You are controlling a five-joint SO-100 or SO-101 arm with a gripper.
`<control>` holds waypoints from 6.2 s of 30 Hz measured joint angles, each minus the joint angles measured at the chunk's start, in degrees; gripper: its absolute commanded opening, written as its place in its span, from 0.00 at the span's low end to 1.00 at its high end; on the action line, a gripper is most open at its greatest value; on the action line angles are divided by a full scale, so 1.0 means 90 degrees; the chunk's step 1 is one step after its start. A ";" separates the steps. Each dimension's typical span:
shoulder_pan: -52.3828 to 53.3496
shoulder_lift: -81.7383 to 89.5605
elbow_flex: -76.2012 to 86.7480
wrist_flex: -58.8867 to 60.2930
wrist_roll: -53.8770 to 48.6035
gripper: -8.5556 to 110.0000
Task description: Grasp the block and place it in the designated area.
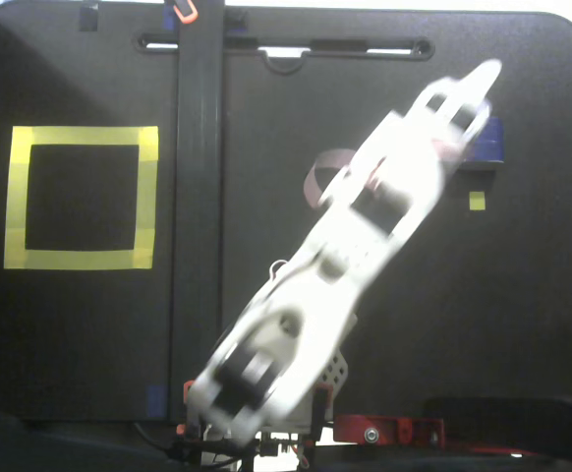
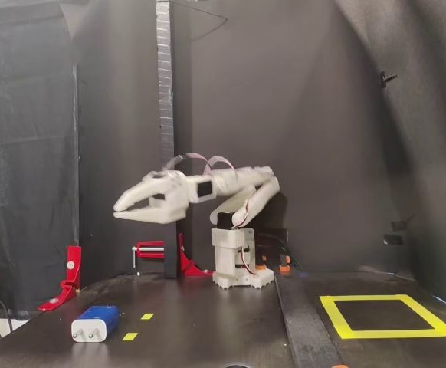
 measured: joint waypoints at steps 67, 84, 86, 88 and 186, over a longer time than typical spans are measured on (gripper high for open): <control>0.0811 -0.7412 -0.9658 0.9131 -0.7334 0.07; 0.0576 -0.7451 -0.9658 0.8887 -1.3613 0.07; 0.0566 -0.7461 -0.9658 0.8984 -1.4063 0.07; 0.0576 -0.7461 -0.9658 0.9102 -1.4375 0.07; 0.0947 -0.9922 -0.9727 0.7773 -1.5059 0.24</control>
